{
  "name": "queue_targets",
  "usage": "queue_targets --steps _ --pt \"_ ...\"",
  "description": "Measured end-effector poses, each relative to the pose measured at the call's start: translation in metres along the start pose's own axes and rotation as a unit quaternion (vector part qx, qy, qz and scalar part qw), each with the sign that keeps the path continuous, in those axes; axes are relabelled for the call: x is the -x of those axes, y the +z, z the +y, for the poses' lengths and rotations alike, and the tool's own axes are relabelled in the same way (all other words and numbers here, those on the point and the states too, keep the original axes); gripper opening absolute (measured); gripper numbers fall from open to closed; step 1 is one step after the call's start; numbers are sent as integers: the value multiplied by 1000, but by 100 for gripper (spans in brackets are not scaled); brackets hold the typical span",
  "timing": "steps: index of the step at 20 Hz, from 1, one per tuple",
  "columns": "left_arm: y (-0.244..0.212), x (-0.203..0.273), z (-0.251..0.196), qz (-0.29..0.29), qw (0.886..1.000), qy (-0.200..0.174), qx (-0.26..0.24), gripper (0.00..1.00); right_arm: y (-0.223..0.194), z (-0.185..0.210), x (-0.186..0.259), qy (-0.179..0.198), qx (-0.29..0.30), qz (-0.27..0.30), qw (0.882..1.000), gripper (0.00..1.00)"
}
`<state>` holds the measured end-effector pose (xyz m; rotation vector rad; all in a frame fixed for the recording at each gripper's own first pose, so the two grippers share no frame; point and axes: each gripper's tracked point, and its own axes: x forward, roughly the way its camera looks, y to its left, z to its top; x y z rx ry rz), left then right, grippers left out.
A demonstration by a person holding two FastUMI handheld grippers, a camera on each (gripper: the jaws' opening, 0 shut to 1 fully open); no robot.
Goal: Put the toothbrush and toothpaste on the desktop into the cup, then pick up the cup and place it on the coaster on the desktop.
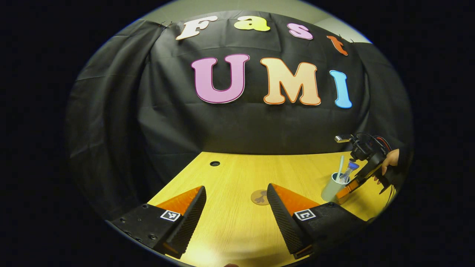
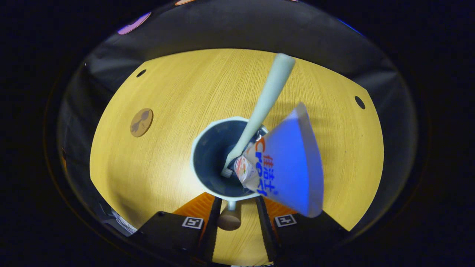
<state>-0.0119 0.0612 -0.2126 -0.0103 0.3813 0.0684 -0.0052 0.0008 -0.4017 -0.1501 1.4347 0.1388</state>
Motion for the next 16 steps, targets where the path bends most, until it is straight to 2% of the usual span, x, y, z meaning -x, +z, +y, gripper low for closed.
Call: queue_targets --steps 2,4,6,13,14,16 --pt "-2 0 1 3 1000 -1 1 95 1 1 1 -1 4 0 1000 30" --pt "-3 -1 2 5 1000 -2 3 95 0 1 -1 -2 10 -1 1000 30" --pt "-4 -1 4 5 1000 -2 3 95 0 1 -1 -2 14 -6 1000 22" --pt "-8 -3 10 10 1000 -3 8 95 6 5 2 30 12 -33 999 24" --pt "-8 -3 12 9 1000 -4 9 95 6 5 1 32 16 -33 999 21" --pt "-10 -5 16 10 1000 -4 10 95 7 5 2 36 20 -36 998 24"
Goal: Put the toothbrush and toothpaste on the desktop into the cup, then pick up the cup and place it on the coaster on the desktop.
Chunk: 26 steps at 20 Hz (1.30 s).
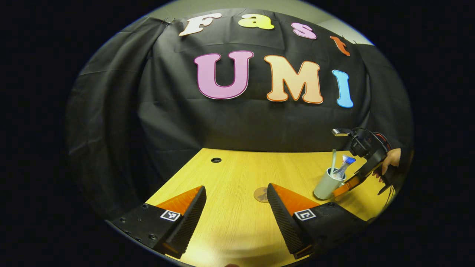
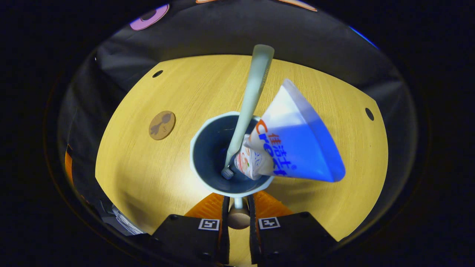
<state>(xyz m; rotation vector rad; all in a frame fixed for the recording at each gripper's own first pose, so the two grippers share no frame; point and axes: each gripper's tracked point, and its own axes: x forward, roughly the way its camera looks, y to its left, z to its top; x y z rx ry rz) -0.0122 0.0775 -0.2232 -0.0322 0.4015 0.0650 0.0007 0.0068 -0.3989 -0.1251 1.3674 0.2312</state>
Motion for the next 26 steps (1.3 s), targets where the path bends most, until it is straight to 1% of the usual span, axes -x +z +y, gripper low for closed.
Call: queue_targets --steps 5,11,12,13,16,17,18,20,21,22,25,26 --pt "-6 3 20 4 1000 9 3 95 2 -2 -2 10 23 -10 1000 24" --pt "-13 9 62 12 999 34 6 95 -3 -7 -10 27 61 -19 998 24" --pt "-14 11 68 13 999 39 8 95 -2 -7 -9 29 66 -18 997 21" --pt "-15 13 76 14 999 46 10 95 -2 -8 -10 31 71 -17 997 24" --pt "-18 16 95 16 998 61 18 95 -1 -10 -9 30 86 -16 996 24" --pt "-21 16 102 18 997 66 21 95 0 -11 -9 31 89 -16 995 20" --pt "-22 16 108 20 997 69 25 95 0 -10 -9 32 91 -16 995 24" --pt "-26 18 117 25 996 77 32 95 0 -13 -9 29 100 -16 994 24" --pt "-27 19 121 26 996 79 34 95 1 -14 -9 27 105 -16 994 20" --pt "-27 19 123 26 996 80 36 95 1 -14 -8 25 108 -14 994 24" --pt "-29 17 125 29 996 79 38 95 0 -16 -6 18 117 -3 993 24" --pt "-28 16 123 27 996 77 37 95 3 -17 -5 15 121 -6 993 20"
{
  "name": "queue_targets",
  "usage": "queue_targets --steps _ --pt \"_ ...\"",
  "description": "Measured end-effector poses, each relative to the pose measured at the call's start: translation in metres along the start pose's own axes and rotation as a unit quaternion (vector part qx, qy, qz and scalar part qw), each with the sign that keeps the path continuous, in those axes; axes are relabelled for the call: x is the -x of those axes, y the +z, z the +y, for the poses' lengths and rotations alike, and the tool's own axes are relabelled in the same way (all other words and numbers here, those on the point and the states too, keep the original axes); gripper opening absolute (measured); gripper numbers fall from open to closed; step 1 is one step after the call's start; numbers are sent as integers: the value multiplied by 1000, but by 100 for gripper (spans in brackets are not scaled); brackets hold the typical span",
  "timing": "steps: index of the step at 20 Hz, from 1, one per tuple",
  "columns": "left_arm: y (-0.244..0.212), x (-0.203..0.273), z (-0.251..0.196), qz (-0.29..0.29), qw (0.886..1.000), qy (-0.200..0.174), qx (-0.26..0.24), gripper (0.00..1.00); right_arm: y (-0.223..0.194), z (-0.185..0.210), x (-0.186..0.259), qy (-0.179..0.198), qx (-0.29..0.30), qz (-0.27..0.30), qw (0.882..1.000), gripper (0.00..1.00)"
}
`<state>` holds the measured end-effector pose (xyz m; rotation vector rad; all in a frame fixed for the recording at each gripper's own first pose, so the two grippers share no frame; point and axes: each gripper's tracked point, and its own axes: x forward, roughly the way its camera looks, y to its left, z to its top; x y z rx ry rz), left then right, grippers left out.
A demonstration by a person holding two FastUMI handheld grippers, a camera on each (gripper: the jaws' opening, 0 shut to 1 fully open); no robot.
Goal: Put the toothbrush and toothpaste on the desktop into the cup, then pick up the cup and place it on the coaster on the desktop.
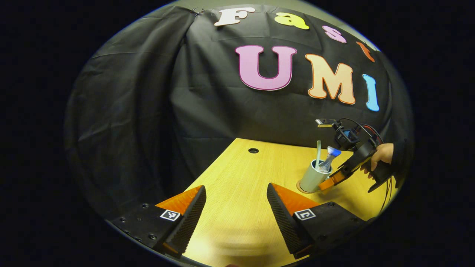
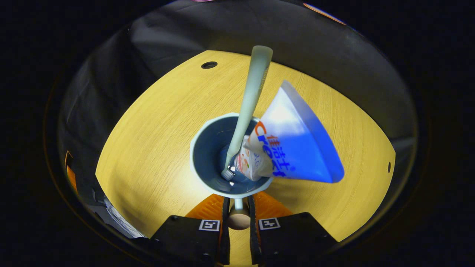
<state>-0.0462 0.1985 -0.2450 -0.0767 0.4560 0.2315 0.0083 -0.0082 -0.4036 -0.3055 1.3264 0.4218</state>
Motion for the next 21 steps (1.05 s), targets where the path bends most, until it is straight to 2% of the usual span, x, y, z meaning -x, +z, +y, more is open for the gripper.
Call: queue_targets --steps 4,6,7,8,9,13,17,19,21 --pt "6 -5 -15 -4 1000 -16 1 95 7 3 18 7 -5 -29 1000 35" --pt "10 -8 -29 -7 1000 -30 -3 95 10 2 33 12 -5 -55 998 61" --pt "13 -10 -38 -10 999 -39 -6 95 10 0 41 13 -9 -71 997 86" --pt "17 -12 -47 -11 999 -48 -9 95 10 -2 50 13 -13 -87 996 95" --pt "21 -13 -59 -13 998 -59 -11 95 9 -6 58 12 -16 -107 994 100" --pt "43 -16 -105 -28 995 -95 -16 95 6 -35 106 -18 -18 -209 978 99" --pt "67 -15 -159 -49 989 -136 -24 95 -1 -72 165 -44 -50 -303 951 100" --pt "77 -12 -184 -59 986 -155 -33 95 -10 -97 195 -71 -67 -336 937 100" --pt "88 -7 -206 -72 982 -169 -33 95 -19 -108 226 -79 -82 -366 924 100"
